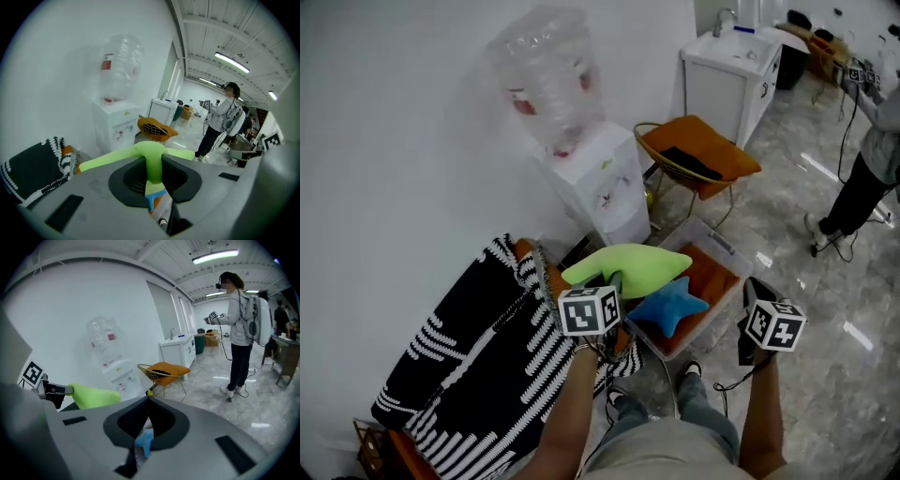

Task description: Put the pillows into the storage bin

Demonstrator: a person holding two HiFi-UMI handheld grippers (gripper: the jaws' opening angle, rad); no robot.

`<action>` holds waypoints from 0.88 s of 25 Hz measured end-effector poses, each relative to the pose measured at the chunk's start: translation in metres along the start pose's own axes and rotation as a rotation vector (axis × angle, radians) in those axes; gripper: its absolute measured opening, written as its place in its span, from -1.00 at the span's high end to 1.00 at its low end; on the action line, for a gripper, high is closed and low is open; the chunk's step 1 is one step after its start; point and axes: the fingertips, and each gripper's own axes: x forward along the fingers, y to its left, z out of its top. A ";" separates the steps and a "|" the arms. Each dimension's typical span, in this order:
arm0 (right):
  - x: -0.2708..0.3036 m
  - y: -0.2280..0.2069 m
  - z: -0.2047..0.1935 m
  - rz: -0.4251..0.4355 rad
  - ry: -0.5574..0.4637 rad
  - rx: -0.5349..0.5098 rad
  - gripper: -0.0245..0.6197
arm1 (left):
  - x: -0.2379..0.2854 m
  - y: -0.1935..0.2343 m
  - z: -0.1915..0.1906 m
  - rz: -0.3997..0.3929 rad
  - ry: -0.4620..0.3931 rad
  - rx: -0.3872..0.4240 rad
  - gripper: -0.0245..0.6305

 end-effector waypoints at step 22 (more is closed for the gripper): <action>0.070 -0.180 -0.125 -0.138 0.171 0.140 0.92 | 0.231 -0.115 -0.128 -0.207 0.259 0.095 0.76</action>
